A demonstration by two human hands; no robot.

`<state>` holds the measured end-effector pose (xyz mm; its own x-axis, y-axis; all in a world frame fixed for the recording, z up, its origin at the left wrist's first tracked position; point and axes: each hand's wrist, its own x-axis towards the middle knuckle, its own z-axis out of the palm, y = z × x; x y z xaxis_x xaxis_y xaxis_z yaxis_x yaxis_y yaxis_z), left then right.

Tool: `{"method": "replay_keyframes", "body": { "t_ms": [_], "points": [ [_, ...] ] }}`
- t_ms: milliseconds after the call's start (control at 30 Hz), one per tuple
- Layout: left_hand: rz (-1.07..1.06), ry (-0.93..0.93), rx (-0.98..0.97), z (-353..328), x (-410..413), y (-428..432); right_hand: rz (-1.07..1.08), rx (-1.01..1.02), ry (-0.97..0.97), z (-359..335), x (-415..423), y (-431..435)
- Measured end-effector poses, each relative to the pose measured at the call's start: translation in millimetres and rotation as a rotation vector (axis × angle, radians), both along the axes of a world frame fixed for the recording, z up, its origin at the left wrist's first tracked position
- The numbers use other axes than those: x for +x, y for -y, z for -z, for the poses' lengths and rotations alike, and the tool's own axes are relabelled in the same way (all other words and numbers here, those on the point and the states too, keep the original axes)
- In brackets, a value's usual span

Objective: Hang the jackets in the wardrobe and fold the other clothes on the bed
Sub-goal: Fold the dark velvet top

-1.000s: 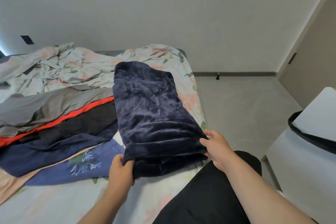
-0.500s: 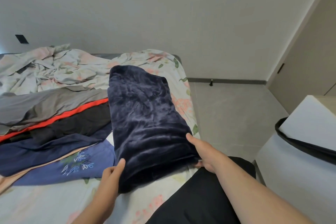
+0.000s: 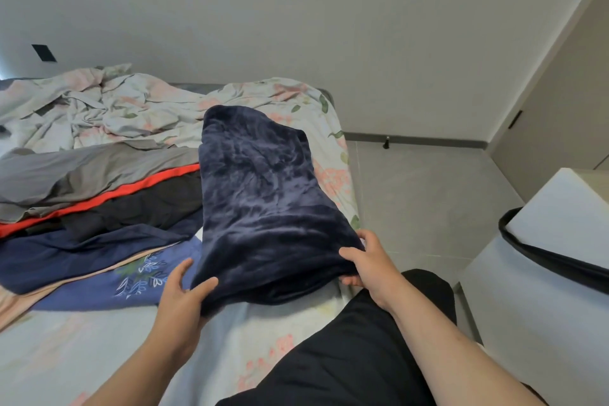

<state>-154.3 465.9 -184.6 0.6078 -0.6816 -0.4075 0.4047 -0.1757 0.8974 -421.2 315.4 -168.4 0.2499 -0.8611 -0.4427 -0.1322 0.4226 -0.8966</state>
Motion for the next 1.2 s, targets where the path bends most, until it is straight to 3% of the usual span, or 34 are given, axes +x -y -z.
{"method": "replay_keyframes", "body": {
  "t_ms": [167,333,533,633,800,867,900,933,1033,1200],
  "points": [
    [0.24,0.1,-0.014,-17.6,14.5,-5.9,-0.13,-0.1,-0.014,-7.6,0.7,-10.2],
    [0.35,0.233,0.015,-38.1,15.8,1.5,-0.204,-0.194,0.009,-25.2,-0.8,-20.9],
    [0.312,-0.04,-0.152,-78.8,24.3,-6.6,-0.265,-0.151,0.024,-74.7,-24.6,-31.7],
    [0.438,-0.2,-0.211,-90.8,27.1,-29.0,-0.288,-0.109,0.057,-102.7,-38.1,-43.4],
    [0.667,-0.443,-0.438,-128.3,37.1,-72.7,-0.441,0.13,0.319,-143.3,-79.5,-69.4],
    [0.715,-0.257,-0.437,-127.6,38.9,-81.1,-0.514,0.214,0.511,-151.2,-97.2,-76.9],
    [0.812,-0.258,-0.353,-124.3,35.6,-79.8,-0.545,0.211,0.566,-153.3,-101.4,-80.4],
    [0.798,-0.136,-0.253,-124.3,36.2,-80.5,-0.57,0.178,0.576,-154.0,-101.1,-83.0],
    [0.616,0.456,-0.177,-136.4,17.9,-71.2,-0.535,-0.081,0.357,-143.4,-80.5,-86.0],
    [0.339,1.021,-0.134,-138.5,13.9,-55.9,-0.201,-0.553,-0.08,-125.5,-38.8,-83.0]
  ]
}}
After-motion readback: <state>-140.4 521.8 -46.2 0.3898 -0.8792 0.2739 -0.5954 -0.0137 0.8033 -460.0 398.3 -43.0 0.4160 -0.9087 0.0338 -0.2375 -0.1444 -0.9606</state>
